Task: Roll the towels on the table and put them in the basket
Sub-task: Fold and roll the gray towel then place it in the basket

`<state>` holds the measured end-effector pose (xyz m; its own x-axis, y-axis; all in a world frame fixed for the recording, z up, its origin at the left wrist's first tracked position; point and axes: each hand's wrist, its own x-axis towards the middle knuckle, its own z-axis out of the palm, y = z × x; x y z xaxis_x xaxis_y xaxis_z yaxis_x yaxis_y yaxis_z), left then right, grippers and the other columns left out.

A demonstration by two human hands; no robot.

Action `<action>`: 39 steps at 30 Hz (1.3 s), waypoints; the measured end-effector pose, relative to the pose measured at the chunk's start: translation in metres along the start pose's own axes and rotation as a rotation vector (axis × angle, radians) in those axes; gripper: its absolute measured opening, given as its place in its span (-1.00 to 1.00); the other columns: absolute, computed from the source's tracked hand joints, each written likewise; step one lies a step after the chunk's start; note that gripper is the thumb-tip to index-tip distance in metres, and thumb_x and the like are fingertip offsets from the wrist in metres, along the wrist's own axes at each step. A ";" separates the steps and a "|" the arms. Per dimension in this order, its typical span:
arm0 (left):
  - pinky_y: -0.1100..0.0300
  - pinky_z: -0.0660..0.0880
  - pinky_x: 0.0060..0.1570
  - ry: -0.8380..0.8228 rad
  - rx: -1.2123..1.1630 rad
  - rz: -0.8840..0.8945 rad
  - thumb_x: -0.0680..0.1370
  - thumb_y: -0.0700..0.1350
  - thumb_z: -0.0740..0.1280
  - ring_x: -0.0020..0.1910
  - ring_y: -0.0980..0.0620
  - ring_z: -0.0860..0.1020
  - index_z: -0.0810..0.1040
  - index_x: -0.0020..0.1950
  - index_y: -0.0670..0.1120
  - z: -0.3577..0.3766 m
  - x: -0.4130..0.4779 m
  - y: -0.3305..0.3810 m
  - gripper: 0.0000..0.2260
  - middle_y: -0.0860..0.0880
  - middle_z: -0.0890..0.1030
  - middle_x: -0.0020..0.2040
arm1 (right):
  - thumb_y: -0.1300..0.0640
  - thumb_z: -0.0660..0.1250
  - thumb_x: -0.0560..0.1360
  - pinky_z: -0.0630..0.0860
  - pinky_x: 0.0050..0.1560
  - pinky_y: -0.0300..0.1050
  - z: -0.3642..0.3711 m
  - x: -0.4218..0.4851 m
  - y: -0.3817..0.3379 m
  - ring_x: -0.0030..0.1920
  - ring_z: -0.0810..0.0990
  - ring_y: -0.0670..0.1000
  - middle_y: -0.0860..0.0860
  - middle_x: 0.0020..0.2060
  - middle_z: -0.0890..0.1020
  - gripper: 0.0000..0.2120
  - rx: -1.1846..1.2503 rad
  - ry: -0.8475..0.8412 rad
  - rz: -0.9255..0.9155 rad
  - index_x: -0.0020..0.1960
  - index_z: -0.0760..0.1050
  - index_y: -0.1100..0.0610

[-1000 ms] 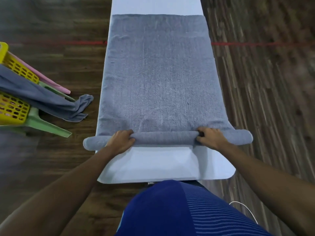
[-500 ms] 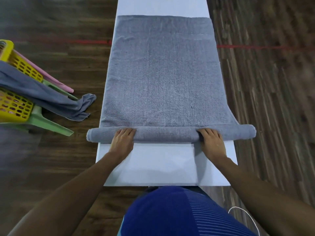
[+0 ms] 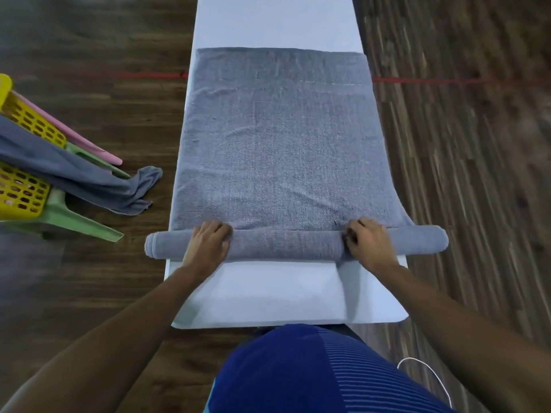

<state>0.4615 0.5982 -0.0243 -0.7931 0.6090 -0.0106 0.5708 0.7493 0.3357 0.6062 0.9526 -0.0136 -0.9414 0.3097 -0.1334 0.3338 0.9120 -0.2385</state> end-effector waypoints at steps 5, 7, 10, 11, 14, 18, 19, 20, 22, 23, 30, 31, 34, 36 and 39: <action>-0.07 0.47 0.16 -0.124 0.124 0.106 0.46 0.02 0.28 0.15 -0.15 0.52 0.55 0.26 -0.20 0.008 -0.022 -0.006 -0.55 -0.14 0.59 0.18 | 0.02 0.28 0.38 0.39 0.20 0.10 0.012 -0.031 -0.008 0.12 0.53 0.14 0.06 0.11 0.58 -0.59 -0.033 -0.093 -0.077 0.20 0.52 0.12; -0.10 0.44 0.23 -0.206 0.167 0.099 0.40 -0.06 0.43 0.21 -0.17 0.51 0.49 0.33 -0.20 0.007 -0.026 -0.009 -0.48 -0.16 0.56 0.25 | -0.02 0.30 0.36 0.30 0.32 0.07 0.014 -0.037 -0.003 0.18 0.53 0.12 0.05 0.17 0.57 -0.50 -0.056 -0.095 -0.099 0.26 0.48 0.12; -0.07 0.48 0.15 -0.168 0.127 0.047 0.37 -0.15 0.34 0.08 -0.20 0.58 0.56 0.22 -0.19 0.002 -0.021 -0.004 -0.58 -0.17 0.62 0.12 | 0.09 0.43 0.32 0.19 0.31 0.01 0.015 -0.037 0.002 0.14 0.56 0.15 0.06 0.12 0.60 -0.50 -0.051 -0.055 -0.098 0.24 0.50 0.12; -0.03 0.50 0.09 -0.146 0.105 0.030 0.37 -0.11 0.27 0.01 -0.19 0.60 0.59 0.15 -0.17 -0.003 -0.017 0.001 -0.62 -0.15 0.65 0.05 | 0.09 0.38 0.33 0.21 0.27 0.01 0.012 -0.035 0.001 0.13 0.57 0.15 0.06 0.10 0.61 -0.54 -0.047 -0.058 -0.083 0.22 0.51 0.11; 0.07 0.48 -0.10 -0.264 0.010 -0.082 0.39 0.03 0.18 -0.13 -0.14 0.60 0.61 0.01 -0.07 -0.018 -0.006 0.011 -0.67 -0.09 0.66 -0.09 | 0.01 0.28 0.43 0.27 0.23 0.03 -0.005 -0.022 -0.008 0.18 0.54 0.13 0.05 0.12 0.63 -0.63 -0.037 -0.209 -0.001 0.21 0.52 0.05; -0.02 0.52 -0.08 -0.303 -0.108 -0.197 0.39 0.06 0.19 -0.11 -0.16 0.57 0.53 0.03 -0.02 -0.023 -0.002 0.001 -0.70 -0.08 0.64 -0.09 | -0.02 0.31 0.46 0.32 0.20 0.06 -0.020 -0.003 -0.007 0.16 0.53 0.18 0.11 0.11 0.62 -0.67 0.046 -0.391 0.098 0.20 0.46 0.02; -0.05 0.51 -0.04 -0.217 -0.069 -0.154 0.40 0.00 0.25 -0.07 -0.17 0.56 0.52 0.06 -0.06 -0.019 -0.004 -0.003 -0.73 -0.10 0.62 -0.05 | -0.01 0.33 0.45 0.30 0.22 0.08 -0.019 -0.002 -0.006 0.17 0.52 0.18 0.10 0.12 0.60 -0.65 0.035 -0.343 0.116 0.21 0.45 0.02; -0.07 0.49 -0.02 -0.126 -0.019 -0.119 0.41 -0.09 0.32 -0.03 -0.19 0.54 0.53 0.08 -0.11 -0.015 -0.007 -0.004 -0.74 -0.12 0.60 -0.01 | 0.01 0.36 0.44 0.30 0.20 0.11 -0.016 -0.003 -0.004 0.18 0.50 0.19 0.09 0.12 0.58 -0.64 0.020 -0.232 0.121 0.21 0.46 0.03; -0.08 0.47 0.01 -0.002 0.044 -0.054 0.46 -0.16 0.33 0.01 -0.20 0.53 0.55 0.13 -0.16 -0.009 -0.013 0.001 -0.75 -0.14 0.59 0.05 | 0.04 0.39 0.44 0.33 0.11 0.12 -0.009 -0.008 -0.005 0.12 0.51 0.22 0.10 0.07 0.57 -0.69 -0.013 -0.016 0.092 0.16 0.52 0.08; -0.09 0.47 0.03 0.013 0.065 -0.019 0.49 -0.12 0.28 0.03 -0.20 0.55 0.56 0.15 -0.18 -0.007 -0.015 0.004 -0.72 -0.14 0.60 0.08 | 0.03 0.35 0.46 0.33 0.09 0.11 -0.006 -0.012 -0.007 0.10 0.52 0.22 0.10 0.05 0.57 -0.72 -0.022 0.043 0.053 0.13 0.54 0.10; -0.09 0.40 0.22 -0.222 0.209 -0.049 0.39 -0.10 0.44 0.19 -0.19 0.51 0.49 0.30 -0.14 -0.002 -0.020 0.008 -0.51 -0.16 0.57 0.22 | -0.08 0.39 0.40 0.12 0.35 0.02 0.004 -0.027 -0.004 0.28 0.45 0.10 0.02 0.28 0.52 -0.44 -0.119 -0.153 -0.056 0.37 0.39 0.01; -0.07 0.39 0.19 -0.194 0.199 -0.047 0.40 -0.09 0.41 0.13 -0.16 0.53 0.53 0.23 -0.12 -0.004 -0.016 0.010 -0.59 -0.13 0.60 0.14 | -0.07 0.32 0.40 0.15 0.33 0.01 -0.001 -0.024 -0.006 0.26 0.47 0.10 0.01 0.23 0.55 -0.48 -0.109 -0.155 -0.042 0.34 0.42 0.00; 0.02 0.37 0.04 -0.253 0.170 -0.082 0.41 0.08 0.21 -0.05 -0.09 0.58 0.58 0.03 -0.03 -0.017 -0.005 0.013 -0.69 -0.05 0.65 -0.06 | -0.11 0.22 0.41 0.24 0.27 0.05 -0.015 -0.012 -0.010 0.21 0.50 0.09 0.00 0.16 0.60 -0.57 -0.081 -0.285 -0.004 0.25 0.45 -0.04; 0.08 0.34 -0.08 -0.368 0.062 -0.166 0.37 0.17 0.07 -0.13 -0.12 0.58 0.55 -0.04 -0.03 -0.022 -0.002 0.012 -0.60 -0.06 0.65 -0.14 | -0.08 0.23 0.44 0.29 0.21 0.06 -0.019 -0.005 -0.009 0.13 0.54 0.12 0.05 0.09 0.63 -0.67 -0.033 -0.381 0.050 0.17 0.40 -0.03; 0.02 0.38 0.01 -0.304 -0.023 -0.244 0.42 0.13 0.17 -0.03 -0.17 0.58 0.53 0.08 -0.05 -0.023 0.002 0.008 -0.62 -0.11 0.64 -0.05 | -0.04 0.29 0.43 0.26 0.22 0.08 -0.017 -0.004 -0.004 0.15 0.50 0.14 0.06 0.10 0.57 -0.65 -0.036 -0.282 0.069 0.19 0.37 0.00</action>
<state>0.4591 0.5992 0.0003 -0.8041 0.4653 -0.3701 0.3655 0.8779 0.3095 0.6075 0.9519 0.0042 -0.8644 0.2892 -0.4112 0.3901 0.9018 -0.1858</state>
